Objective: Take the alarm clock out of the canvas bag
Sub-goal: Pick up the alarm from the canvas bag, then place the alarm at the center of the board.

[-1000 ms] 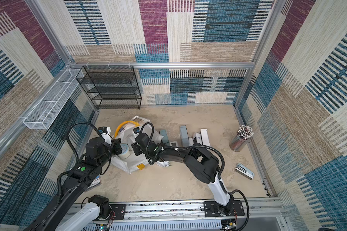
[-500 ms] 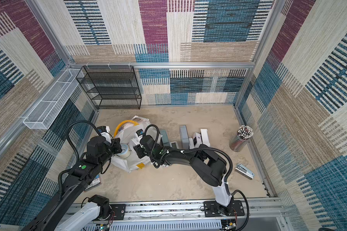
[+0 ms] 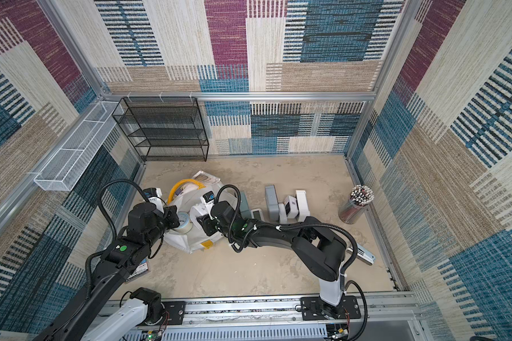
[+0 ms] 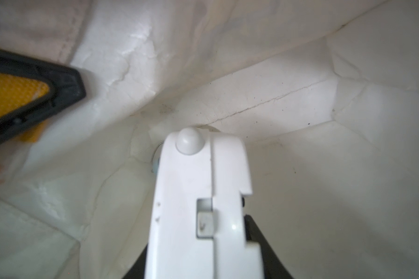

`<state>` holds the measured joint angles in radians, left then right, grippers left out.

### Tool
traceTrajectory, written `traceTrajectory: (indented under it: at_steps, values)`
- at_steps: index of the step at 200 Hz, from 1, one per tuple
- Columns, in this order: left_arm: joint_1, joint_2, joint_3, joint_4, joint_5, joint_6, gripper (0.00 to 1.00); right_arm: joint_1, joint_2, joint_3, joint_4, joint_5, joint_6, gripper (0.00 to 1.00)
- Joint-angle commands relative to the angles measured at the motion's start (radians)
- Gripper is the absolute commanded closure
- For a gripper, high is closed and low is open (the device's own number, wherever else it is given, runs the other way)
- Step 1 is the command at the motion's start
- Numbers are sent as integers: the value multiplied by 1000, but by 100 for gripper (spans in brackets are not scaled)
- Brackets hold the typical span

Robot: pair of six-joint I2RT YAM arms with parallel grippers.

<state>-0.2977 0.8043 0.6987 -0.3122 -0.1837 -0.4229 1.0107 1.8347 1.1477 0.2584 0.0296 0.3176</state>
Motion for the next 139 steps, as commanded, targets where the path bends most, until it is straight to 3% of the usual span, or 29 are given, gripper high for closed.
traceTrajectory:
  at_steps: [1, 139]
  values:
    - [-1, -9, -7, -26, -37, -13, 100, 1, -34, -26, 89, -12, -4, 77]
    - [-1, -19, -10, -38, -49, -17, 100, 1, -266, -230, 121, 6, -34, 78]
